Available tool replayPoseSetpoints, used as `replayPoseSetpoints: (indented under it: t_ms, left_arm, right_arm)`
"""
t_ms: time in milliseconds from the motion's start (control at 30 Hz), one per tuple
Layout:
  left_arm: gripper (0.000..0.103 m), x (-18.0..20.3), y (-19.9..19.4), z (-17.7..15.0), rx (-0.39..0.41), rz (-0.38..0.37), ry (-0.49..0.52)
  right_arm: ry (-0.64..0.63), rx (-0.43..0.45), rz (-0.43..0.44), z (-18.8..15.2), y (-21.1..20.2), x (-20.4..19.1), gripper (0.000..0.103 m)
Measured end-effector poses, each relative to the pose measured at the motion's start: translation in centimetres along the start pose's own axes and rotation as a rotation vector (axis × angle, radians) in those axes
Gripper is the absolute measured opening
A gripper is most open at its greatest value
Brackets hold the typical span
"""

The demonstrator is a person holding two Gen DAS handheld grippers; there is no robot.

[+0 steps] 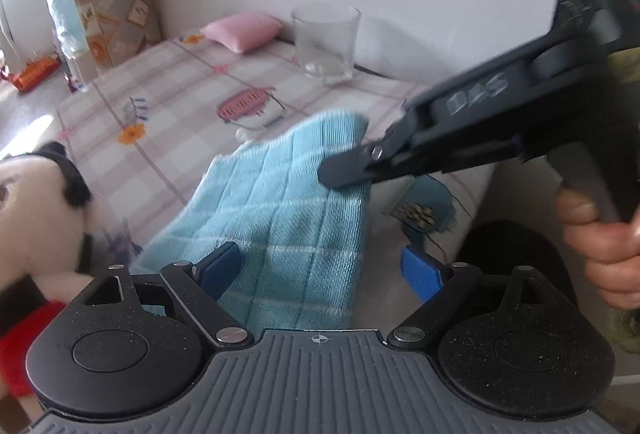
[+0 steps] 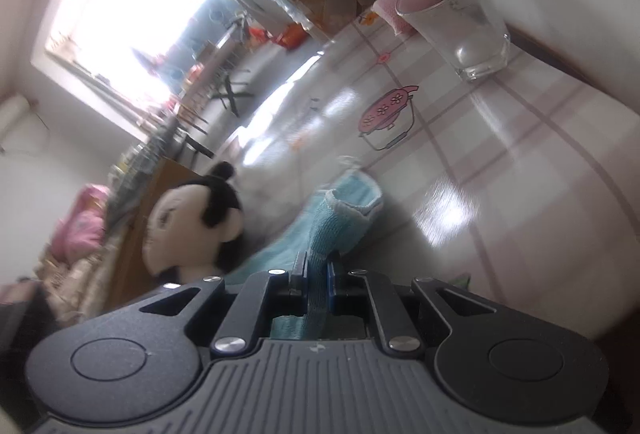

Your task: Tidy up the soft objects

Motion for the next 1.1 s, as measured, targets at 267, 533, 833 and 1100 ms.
replayPoseSetpoints:
  t_ms: [267, 533, 833, 1100]
  left_arm:
    - [0.044, 0.5, -1.2, -1.2, 0.006, -0.056, -0.045]
    - [0.015, -0.6, -2.0, -0.7, -0.052, -0.165, -0.128]
    - [0.014, -6.0, 0.7, 1.2, -0.176, -0.319, -0.463]
    - [0.014, -8.7, 1.2, 2.2, -0.151, -0.291, -0.558]
  right_arm:
    - [0.041, 0.066, 0.056, -1.5, -4.2, -1.9, 0.009]
    - [0.035, 0.087, 0.071, -0.4, -3.9, -2.9, 0.009]
    - [0.089, 0.062, 0.106, 1.2, 1.0, -1.6, 0.011]
    - [0.1, 0.031, 0.129, 2.6, 4.9, -1.1, 0.011]
Point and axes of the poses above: each gripper's, at about its wrist camera, not at the fingertips, and y roughly the way its jaws point, x to its right, z to its top, the point moved 6 cm from there along y, roughly the way its jaws point, and after that the axes turned 13 degrees about -y, right-handed, at the moved point
